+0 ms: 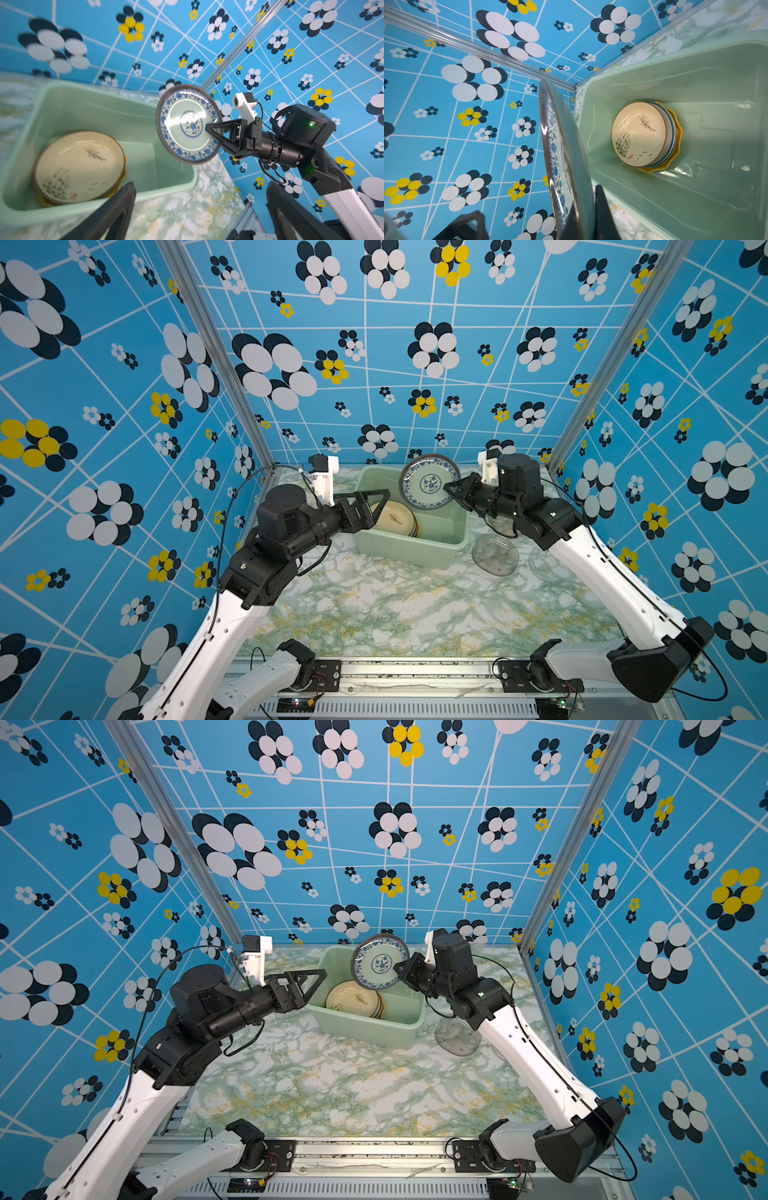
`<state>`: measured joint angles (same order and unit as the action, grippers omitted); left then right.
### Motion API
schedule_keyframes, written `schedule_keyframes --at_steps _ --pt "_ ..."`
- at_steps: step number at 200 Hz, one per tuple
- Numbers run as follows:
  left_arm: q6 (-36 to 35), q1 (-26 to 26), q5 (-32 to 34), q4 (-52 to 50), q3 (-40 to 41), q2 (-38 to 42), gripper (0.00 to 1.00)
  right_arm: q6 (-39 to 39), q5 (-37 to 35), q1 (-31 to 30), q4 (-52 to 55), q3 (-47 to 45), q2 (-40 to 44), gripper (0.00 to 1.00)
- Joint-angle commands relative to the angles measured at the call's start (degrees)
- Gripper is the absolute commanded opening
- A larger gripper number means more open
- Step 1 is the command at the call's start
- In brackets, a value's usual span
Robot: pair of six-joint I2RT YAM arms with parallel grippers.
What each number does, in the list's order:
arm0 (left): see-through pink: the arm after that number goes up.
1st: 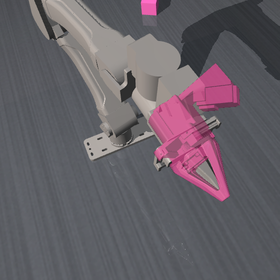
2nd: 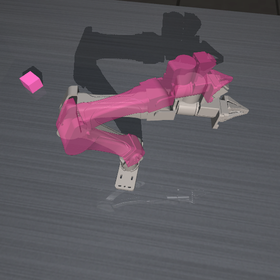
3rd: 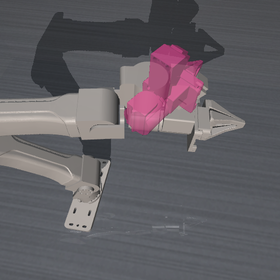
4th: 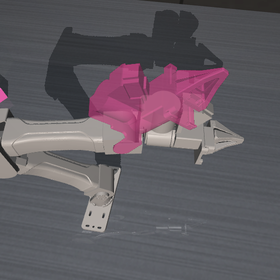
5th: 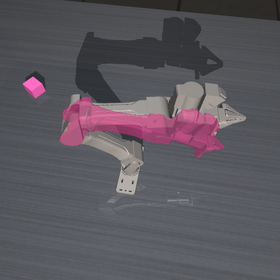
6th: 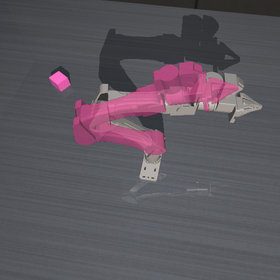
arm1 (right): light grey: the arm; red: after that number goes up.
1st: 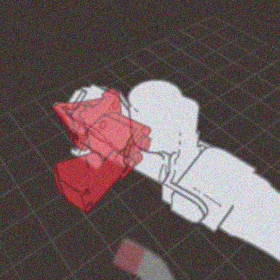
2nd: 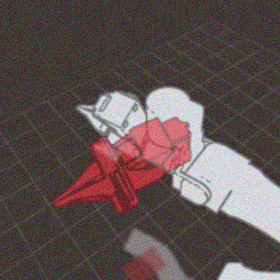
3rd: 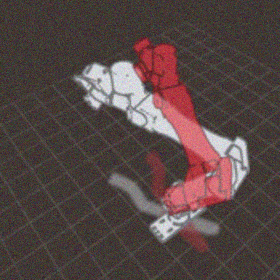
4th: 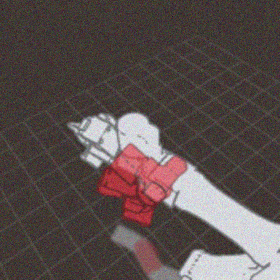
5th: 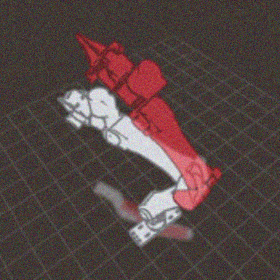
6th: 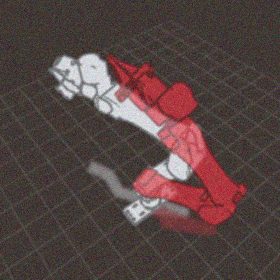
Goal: Place the plates into the plastic bin on the countertop
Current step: Place the plate in the plastic bin.
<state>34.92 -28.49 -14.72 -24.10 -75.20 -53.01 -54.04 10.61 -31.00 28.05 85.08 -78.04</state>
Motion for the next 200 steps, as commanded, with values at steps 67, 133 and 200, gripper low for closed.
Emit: schedule_keyframes --at_steps 67,133,200 --pt "-30.3 0.5 11.4 -7.3 -1.8 -0.2 0.99 -11.0 -4.0 -0.1 5.5 7.6 -15.6 0.00" --pt "-29.6 0.5 11.2 -4.5 -4.2 -9.0 0.99 -14.6 -0.7 -1.3 2.4 7.0 -24.4 0.00" --pt "-27.9 0.5 9.2 -2.8 -6.3 -13.9 0.99 -12.9 2.1 -2.6 2.1 12.5 -34.7 0.00"
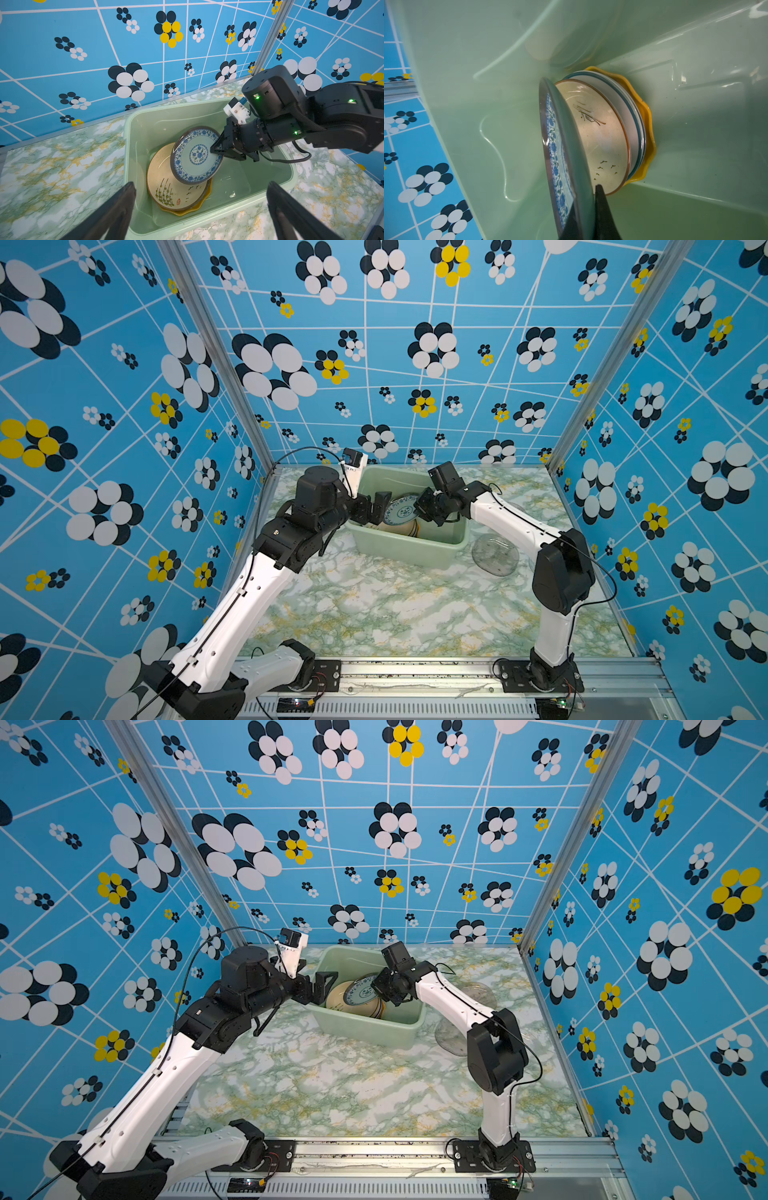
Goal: Place the plates into the plastic bin on the countertop
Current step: Place the plate in the plastic bin.
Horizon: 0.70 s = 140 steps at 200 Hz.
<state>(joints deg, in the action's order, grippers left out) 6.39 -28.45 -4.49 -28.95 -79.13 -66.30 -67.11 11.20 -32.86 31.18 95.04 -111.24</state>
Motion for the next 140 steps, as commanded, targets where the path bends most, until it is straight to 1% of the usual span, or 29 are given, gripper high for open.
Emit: schedule_keyframes --at_steps 1,85,115,140 --pt "0.7 0.4 -1.0 2.0 -2.3 -0.7 0.99 0.2 1.5 -0.8 -1.0 2.6 -1.5 0.00" --pt "0.9 0.4 -1.5 0.6 -3.7 -1.5 0.99 0.9 3.1 -2.0 -1.8 5.0 -7.3 0.01" --pt "1.3 0.3 -1.9 0.3 -3.4 -1.5 0.99 0.9 3.5 -2.3 -2.0 5.4 -8.5 0.04" --pt "1.0 0.3 -2.0 -0.3 -3.7 -1.8 0.99 1.2 4.3 -2.6 -2.1 6.4 -9.8 0.12"
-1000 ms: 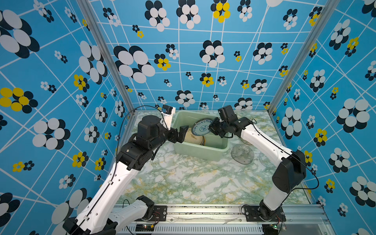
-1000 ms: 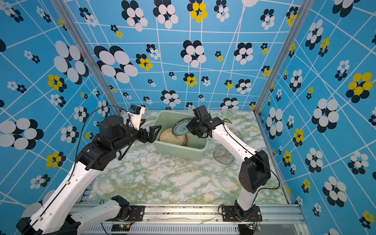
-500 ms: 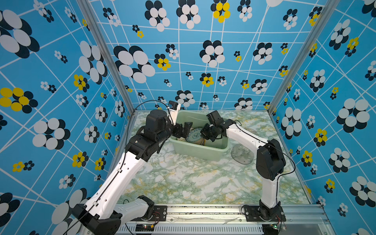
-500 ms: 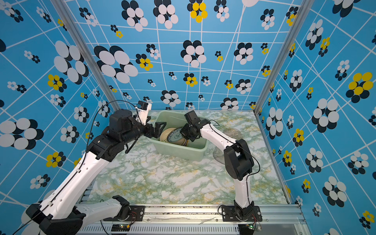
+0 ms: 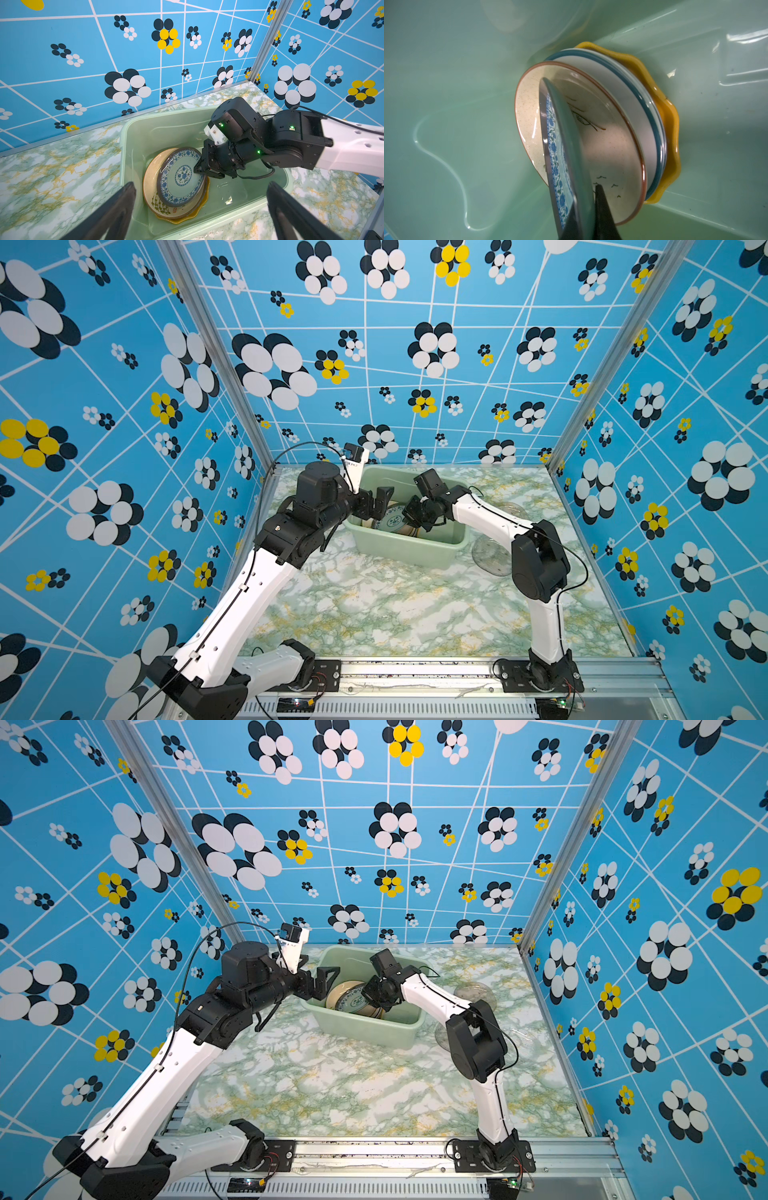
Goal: Place the plates into the plastic bin on the countertop
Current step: Place the plate in the plastic bin.
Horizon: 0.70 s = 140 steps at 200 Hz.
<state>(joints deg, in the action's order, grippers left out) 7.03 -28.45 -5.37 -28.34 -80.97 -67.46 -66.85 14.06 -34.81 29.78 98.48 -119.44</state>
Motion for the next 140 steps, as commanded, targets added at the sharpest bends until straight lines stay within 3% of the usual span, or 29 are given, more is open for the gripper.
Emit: schedule_keyframes --at_steps 1,39,103,140 --pt "0.4 0.3 -1.1 -0.9 -1.9 -0.6 0.99 1.0 1.5 -0.6 -0.8 3.0 -1.7 0.12" --pt "0.3 0.2 -1.4 -1.3 -1.8 -0.8 0.99 1.1 3.0 -0.8 -2.2 3.7 -3.4 0.23" --pt "0.1 0.2 -0.9 -1.4 -1.7 -1.1 0.99 1.0 3.9 -1.0 -3.7 5.8 -6.5 0.31" --pt "-0.2 0.2 -0.7 -1.7 -2.6 -1.4 0.99 1.2 3.7 -1.2 -4.0 6.9 -7.5 0.42"
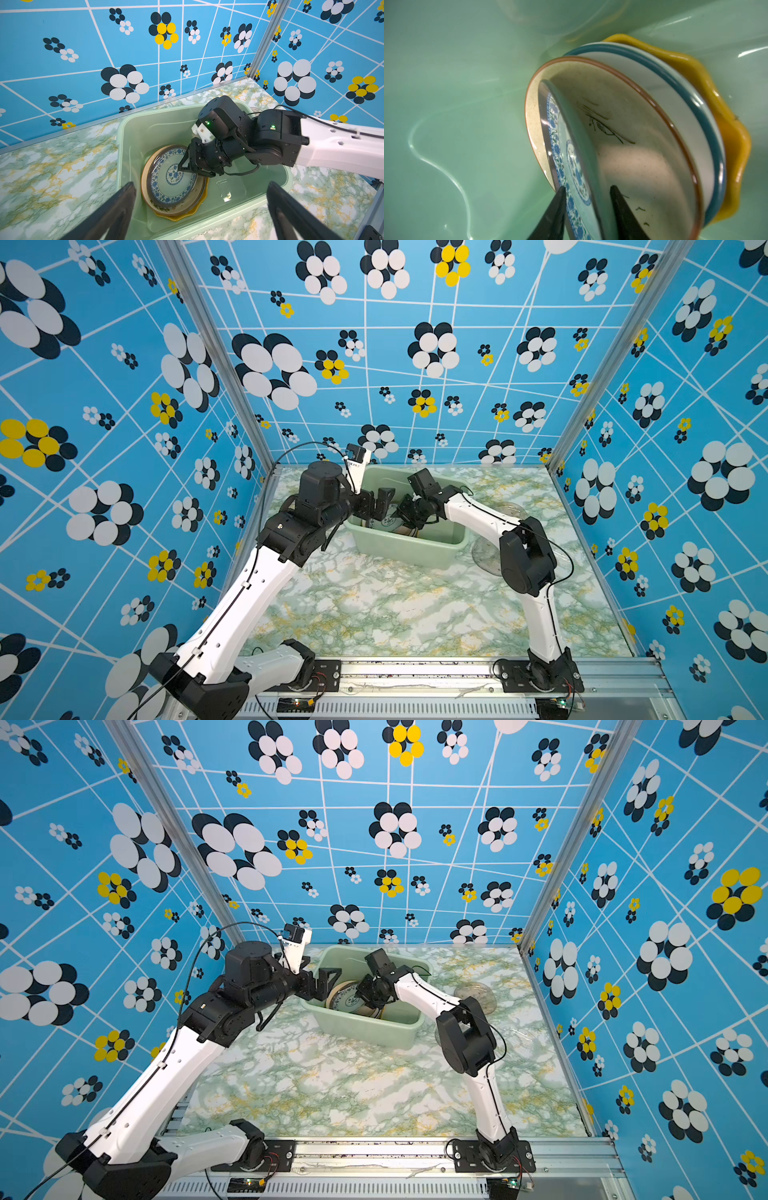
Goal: Place the plates into the plastic bin on the countertop
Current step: Place the plate in the plastic bin.
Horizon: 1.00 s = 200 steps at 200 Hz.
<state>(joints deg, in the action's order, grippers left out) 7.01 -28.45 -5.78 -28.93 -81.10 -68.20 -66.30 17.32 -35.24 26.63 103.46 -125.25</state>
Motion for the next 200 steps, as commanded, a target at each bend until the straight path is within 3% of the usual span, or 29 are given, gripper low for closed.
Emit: schedule_keyframes --at_steps 1,65,127,200 --pt "-0.2 0.2 -0.3 -1.1 -2.5 -0.7 0.99 0.7 0.5 -0.8 -0.8 2.0 -1.7 0.42" --pt "-0.2 0.2 1.4 -2.3 -2.9 0.0 0.99 5.3 -6.3 -2.7 15.8 14.1 -5.8 0.62" --pt "-0.7 0.2 3.3 -2.6 -3.0 1.7 0.99 8.5 -10.8 -3.8 24.6 21.6 -7.2 0.80" --pt "-0.2 0.3 5.2 -3.2 -1.5 5.7 0.99 8.7 -10.6 -3.8 26.7 22.3 -8.0 0.81"
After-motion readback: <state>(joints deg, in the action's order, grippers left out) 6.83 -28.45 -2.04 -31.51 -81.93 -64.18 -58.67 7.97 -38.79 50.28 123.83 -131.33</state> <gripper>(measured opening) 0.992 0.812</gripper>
